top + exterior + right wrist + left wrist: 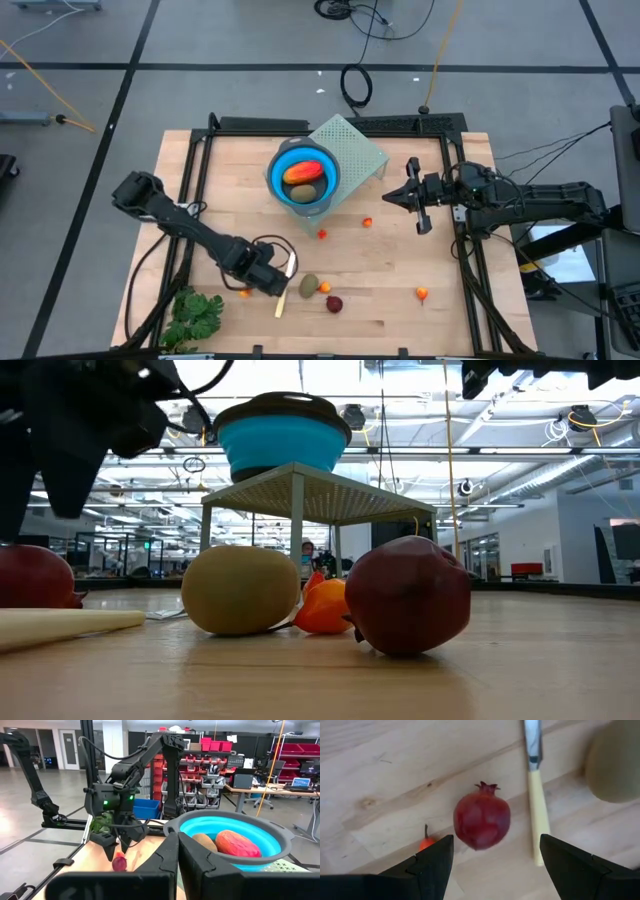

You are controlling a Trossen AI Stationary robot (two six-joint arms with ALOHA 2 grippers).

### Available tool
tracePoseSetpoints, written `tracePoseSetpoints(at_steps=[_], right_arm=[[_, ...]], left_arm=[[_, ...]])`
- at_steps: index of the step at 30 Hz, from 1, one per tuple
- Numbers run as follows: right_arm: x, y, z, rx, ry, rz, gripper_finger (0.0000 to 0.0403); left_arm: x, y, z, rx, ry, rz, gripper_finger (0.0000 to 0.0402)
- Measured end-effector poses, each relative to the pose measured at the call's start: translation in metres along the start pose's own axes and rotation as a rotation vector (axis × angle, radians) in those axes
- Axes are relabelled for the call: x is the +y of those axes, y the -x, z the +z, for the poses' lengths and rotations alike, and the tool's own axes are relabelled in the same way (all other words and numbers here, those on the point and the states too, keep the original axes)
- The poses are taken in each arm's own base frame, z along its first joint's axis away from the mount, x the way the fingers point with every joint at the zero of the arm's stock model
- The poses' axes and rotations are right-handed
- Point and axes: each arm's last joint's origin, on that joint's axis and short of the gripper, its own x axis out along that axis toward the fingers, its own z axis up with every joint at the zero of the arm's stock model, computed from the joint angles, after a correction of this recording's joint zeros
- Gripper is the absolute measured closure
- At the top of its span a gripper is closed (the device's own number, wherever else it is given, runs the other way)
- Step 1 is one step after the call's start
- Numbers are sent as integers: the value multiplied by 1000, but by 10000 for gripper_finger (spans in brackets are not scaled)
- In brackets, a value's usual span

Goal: Pick & Place Fruit
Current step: Put the pomegranate into the blue strainer bowl

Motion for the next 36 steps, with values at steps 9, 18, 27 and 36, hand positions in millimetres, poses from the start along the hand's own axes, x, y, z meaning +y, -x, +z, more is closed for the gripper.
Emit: tracePoseSetpoints(at_steps=[9, 18, 27, 36], right_arm=[[0, 0, 0, -1, 0, 0, 399], [0, 0, 0, -1, 0, 1, 399], [0, 0, -1, 7, -1, 1, 399], [0, 0, -1, 7, -1, 1, 399]], left_arm=[[-3, -17, 2, -52, -1, 59, 105], [-2, -31, 2, -56, -23, 113, 105], [-2, -39, 2, -51, -45, 138, 105], [-3, -46, 1, -18, -52, 155, 105]])
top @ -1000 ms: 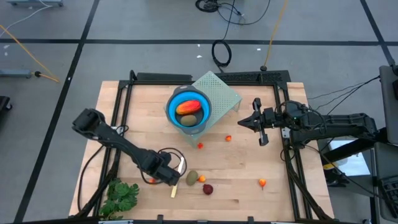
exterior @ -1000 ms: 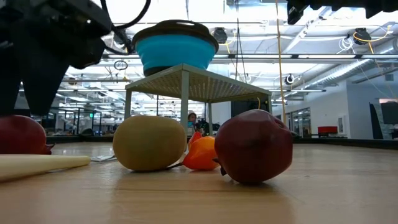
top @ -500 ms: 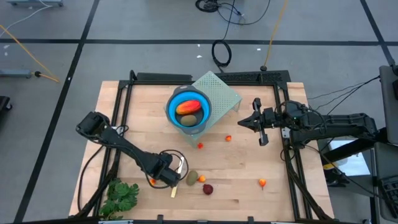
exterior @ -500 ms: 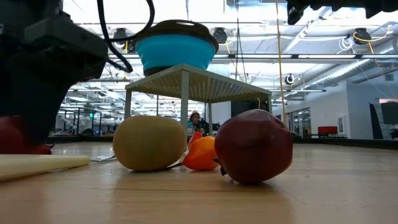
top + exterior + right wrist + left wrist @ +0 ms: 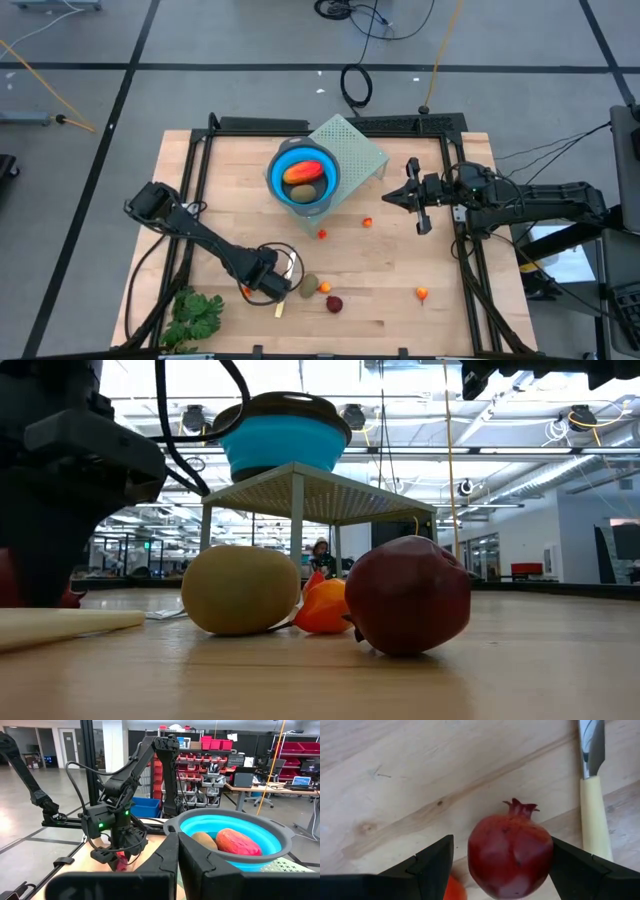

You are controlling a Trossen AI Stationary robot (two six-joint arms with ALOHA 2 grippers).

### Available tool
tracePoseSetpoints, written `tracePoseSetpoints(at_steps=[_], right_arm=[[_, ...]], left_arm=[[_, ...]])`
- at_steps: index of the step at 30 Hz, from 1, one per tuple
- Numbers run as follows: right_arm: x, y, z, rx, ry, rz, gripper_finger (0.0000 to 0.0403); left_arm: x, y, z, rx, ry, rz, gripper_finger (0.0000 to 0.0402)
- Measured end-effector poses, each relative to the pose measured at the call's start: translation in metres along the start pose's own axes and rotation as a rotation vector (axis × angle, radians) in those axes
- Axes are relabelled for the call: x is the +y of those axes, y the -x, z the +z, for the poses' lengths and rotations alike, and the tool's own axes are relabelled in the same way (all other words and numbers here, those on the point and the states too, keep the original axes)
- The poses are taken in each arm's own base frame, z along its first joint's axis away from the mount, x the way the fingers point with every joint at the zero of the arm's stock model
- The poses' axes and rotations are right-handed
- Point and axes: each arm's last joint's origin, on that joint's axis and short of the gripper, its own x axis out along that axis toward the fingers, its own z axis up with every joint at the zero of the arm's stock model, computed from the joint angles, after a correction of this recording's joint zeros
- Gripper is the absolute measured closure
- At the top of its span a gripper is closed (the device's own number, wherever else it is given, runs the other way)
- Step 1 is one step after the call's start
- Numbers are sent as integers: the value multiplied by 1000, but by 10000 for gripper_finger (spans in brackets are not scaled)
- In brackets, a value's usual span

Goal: Pick & Place Fruit
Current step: Put the pomegranate into the blue strainer bowl

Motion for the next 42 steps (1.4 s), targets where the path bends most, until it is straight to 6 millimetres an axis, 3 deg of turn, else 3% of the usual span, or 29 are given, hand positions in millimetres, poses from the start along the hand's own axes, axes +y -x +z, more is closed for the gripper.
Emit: tracePoseSetpoints(at_steps=[16, 26, 32, 37, 42], right_arm=[[0, 0, 0, -1, 0, 0, 399], [0, 0, 0, -1, 0, 0, 399], [0, 0, 0, -1, 1, 0, 399], [0, 0, 0, -1, 1, 0, 399], [0, 0, 0, -1, 1, 0, 399]], left_arm=[[1, 0, 1, -22, -1, 7, 109], [-1, 0, 1, -20, -52, -11, 211], [-1, 1, 0, -20, -56, -13, 214], [4, 14, -1, 6, -84, -25, 198], [18, 38, -1, 6, -75, -19, 214]])
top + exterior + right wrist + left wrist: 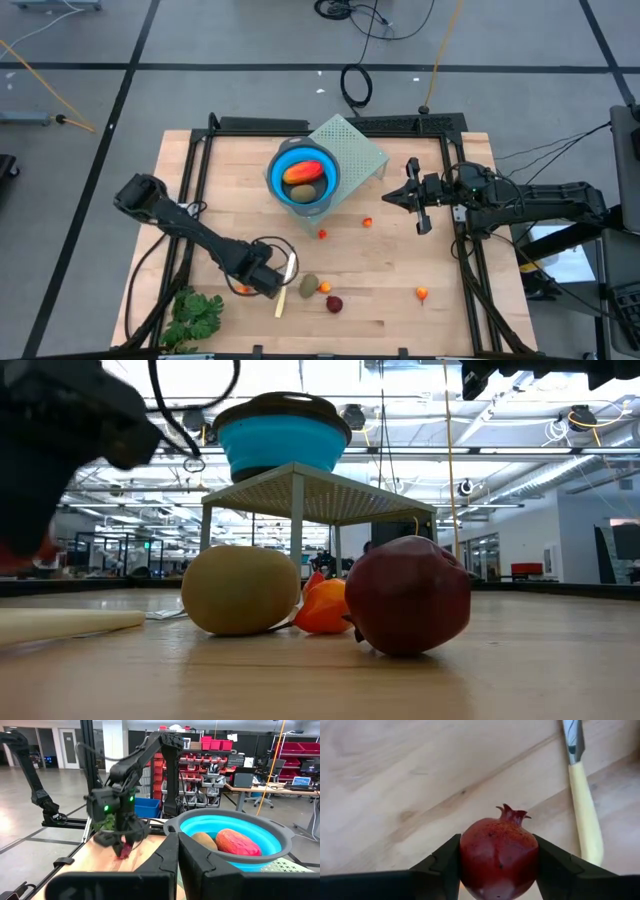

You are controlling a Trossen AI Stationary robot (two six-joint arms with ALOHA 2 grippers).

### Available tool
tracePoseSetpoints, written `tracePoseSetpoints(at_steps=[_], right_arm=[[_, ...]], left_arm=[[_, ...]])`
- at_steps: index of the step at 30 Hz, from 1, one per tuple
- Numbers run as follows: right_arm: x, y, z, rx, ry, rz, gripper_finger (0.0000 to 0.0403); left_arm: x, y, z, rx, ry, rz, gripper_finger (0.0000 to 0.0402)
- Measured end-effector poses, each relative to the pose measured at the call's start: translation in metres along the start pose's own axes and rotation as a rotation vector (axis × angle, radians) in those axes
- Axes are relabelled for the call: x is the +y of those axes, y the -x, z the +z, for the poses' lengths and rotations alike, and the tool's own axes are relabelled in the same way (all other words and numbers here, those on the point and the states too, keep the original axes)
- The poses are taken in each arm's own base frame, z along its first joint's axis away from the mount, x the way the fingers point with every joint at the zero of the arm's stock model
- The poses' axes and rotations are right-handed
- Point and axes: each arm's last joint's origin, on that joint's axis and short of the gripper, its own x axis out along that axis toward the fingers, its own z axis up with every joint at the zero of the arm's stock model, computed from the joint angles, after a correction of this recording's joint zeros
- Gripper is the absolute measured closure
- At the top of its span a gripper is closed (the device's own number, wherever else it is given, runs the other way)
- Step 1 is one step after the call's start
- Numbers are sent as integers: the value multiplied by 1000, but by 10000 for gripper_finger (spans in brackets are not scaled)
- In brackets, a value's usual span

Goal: Pick & Place Fruit
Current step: Put the pomegranate into the blue strainer bowl

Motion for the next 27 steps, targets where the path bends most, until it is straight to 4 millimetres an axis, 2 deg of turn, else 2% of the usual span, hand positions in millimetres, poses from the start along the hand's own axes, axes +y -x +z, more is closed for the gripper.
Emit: tracePoseSetpoints(at_steps=[3, 9, 13, 19, 27], right_arm=[[0, 0, 0, 0, 11, 0, 399], [0, 0, 0, 0, 30, 0, 399], [0, 0, 0, 0, 30, 0, 399], [0, 0, 0, 0, 30, 0, 399], [0, 0, 0, 0, 30, 0, 399]], left_arm=[[11, 18, -1, -4, 23, -7, 219], [33, 53, -4, -22, 92, -56, 204], [50, 71, -6, -23, 152, -65, 202], [68, 85, -7, -22, 199, -51, 201], [75, 87, -8, 8, 227, 3, 200]])
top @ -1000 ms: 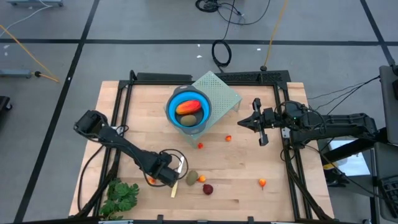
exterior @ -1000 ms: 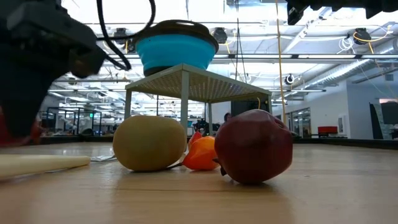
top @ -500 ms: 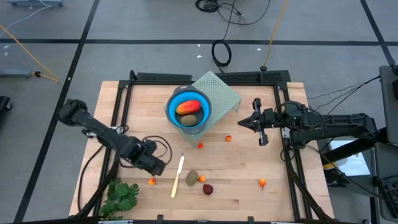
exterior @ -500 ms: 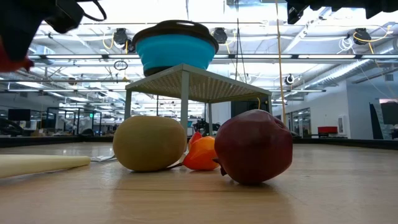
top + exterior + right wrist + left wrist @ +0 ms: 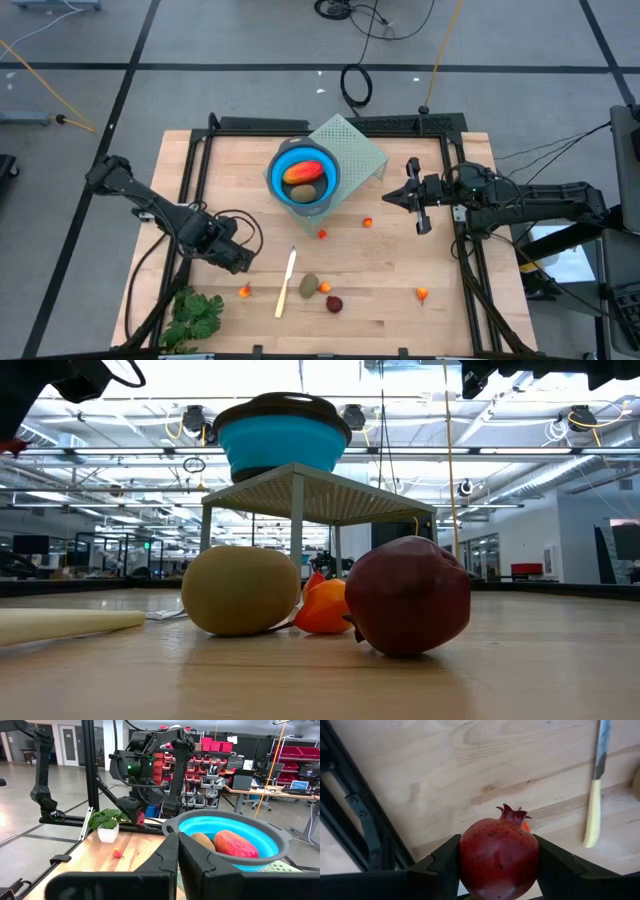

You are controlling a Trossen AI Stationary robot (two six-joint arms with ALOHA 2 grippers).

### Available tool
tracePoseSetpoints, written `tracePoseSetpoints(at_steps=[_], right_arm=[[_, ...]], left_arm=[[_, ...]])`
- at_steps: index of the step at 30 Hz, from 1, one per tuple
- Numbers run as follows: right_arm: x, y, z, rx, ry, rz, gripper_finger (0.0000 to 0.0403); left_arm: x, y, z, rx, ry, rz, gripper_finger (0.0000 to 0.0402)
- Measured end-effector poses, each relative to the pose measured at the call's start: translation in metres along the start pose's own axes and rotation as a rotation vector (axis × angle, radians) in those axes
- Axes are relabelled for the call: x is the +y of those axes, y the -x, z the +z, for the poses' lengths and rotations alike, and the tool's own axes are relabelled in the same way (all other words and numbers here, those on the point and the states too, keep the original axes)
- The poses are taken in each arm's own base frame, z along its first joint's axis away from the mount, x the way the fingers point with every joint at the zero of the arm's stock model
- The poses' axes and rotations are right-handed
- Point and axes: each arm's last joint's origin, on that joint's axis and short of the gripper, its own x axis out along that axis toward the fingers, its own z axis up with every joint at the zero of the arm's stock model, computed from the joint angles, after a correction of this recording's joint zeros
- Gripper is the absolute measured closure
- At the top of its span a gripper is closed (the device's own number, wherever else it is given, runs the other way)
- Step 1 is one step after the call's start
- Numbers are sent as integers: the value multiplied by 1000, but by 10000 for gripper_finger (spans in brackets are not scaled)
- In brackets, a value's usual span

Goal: Pick & Place Fruit
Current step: Put the pomegranate into the blue strainer bowl

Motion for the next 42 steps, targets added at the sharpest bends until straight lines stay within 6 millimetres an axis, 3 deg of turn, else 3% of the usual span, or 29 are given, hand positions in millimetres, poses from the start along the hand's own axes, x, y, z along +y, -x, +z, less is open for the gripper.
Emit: tracePoseSetpoints(at_steps=[10, 20, 28, 42], right_arm=[[0, 0, 0, 0, 0, 0, 399], [0, 0, 0, 0, 47, 0, 399], [0, 0, 0, 0, 49, 0, 399], [0, 0, 0, 0, 49, 0, 399]], left_arm=[[1, 0, 0, -10, -4, 8, 199], [-9, 1, -4, -248, -341, -112, 199], [-15, 2, -3, -373, -408, -169, 199], [-52, 20, -8, -646, -547, -530, 199]])
